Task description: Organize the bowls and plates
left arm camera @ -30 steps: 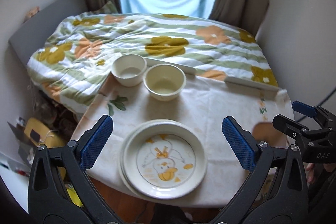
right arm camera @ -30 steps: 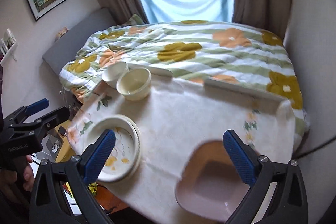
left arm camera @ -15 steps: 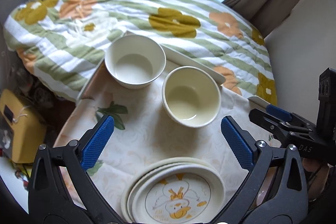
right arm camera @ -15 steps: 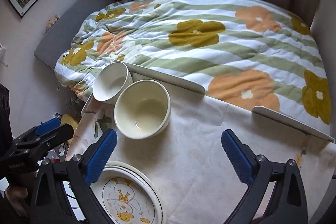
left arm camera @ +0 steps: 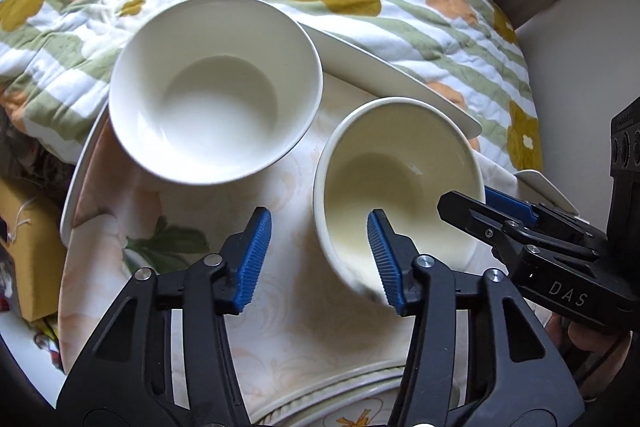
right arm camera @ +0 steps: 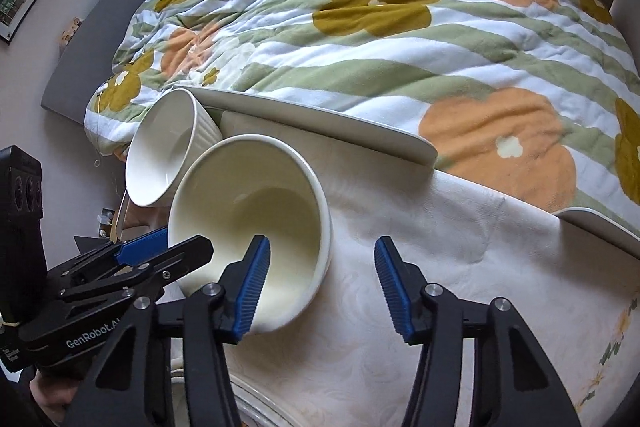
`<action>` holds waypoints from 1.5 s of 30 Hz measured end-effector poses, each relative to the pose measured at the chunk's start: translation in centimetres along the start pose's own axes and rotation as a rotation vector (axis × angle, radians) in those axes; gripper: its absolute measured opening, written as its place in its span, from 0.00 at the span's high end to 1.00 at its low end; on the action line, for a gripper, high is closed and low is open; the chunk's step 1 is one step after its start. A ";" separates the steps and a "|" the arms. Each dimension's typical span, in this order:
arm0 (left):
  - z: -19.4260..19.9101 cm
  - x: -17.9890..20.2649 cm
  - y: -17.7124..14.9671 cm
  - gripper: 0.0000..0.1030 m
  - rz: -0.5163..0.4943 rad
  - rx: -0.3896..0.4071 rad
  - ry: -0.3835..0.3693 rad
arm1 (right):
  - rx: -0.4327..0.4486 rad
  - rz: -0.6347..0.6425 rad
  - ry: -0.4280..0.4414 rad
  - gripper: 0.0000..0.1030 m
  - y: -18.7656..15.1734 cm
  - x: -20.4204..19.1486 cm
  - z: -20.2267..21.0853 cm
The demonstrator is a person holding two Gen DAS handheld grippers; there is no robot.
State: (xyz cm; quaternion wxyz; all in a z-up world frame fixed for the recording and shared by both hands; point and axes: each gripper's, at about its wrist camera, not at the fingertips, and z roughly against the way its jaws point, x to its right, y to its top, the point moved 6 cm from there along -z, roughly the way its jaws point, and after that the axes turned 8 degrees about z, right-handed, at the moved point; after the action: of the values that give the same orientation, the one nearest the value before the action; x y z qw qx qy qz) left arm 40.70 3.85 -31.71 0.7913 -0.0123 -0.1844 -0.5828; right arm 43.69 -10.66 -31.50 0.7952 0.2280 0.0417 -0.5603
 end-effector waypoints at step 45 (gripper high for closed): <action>8.0 17.5 -13.0 0.88 -0.236 0.123 -0.046 | 0.223 -0.075 -0.069 0.86 -11.7 6.8 17.5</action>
State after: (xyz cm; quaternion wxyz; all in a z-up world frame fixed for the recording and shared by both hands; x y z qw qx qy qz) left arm 30.88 -14.54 -21.43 0.7122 0.0448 -0.2380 -0.6589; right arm 32.22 -26.92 -21.75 0.7443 0.2937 -0.0397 -0.5985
